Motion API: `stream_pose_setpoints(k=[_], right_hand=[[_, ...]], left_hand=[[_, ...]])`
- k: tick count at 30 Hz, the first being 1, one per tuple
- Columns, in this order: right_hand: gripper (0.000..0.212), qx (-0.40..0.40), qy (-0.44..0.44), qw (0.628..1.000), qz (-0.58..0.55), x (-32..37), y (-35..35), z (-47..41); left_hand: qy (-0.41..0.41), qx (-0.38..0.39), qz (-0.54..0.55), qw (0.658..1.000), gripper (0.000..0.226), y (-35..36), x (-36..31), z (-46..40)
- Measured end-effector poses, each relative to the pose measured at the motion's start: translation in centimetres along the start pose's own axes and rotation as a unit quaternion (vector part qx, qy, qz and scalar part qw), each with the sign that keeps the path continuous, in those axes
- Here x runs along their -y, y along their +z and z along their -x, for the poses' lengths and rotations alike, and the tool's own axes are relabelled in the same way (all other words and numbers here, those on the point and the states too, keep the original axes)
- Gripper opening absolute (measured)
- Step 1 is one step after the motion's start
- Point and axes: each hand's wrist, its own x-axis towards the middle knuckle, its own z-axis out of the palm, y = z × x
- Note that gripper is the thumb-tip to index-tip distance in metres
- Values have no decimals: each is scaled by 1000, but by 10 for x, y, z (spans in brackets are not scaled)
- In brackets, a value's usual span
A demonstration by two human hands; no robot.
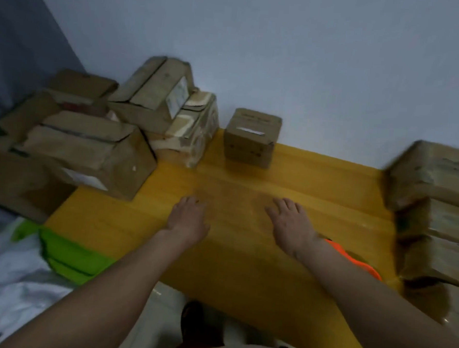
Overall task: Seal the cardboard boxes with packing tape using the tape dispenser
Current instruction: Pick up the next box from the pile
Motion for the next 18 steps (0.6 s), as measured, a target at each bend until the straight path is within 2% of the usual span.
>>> stream_pose_setpoints(k=[5,9,13,18], right_hand=[[54,0,-23,1000,-7,69,-26,-59],[52,-1,-10,999,-32,109,-43,-101],[50,3,28,999,-44,115,-51,-128],[49,-33,116,989,-80,73,-54,-157]], left_hand=[[-26,0,24,999,56,-12,85,-22],[-14,11,42,999,58,-24,130,-52],[24,5,61,998,59,-41,137,-86],[47,9,153,987,72,-66,103,-138]])
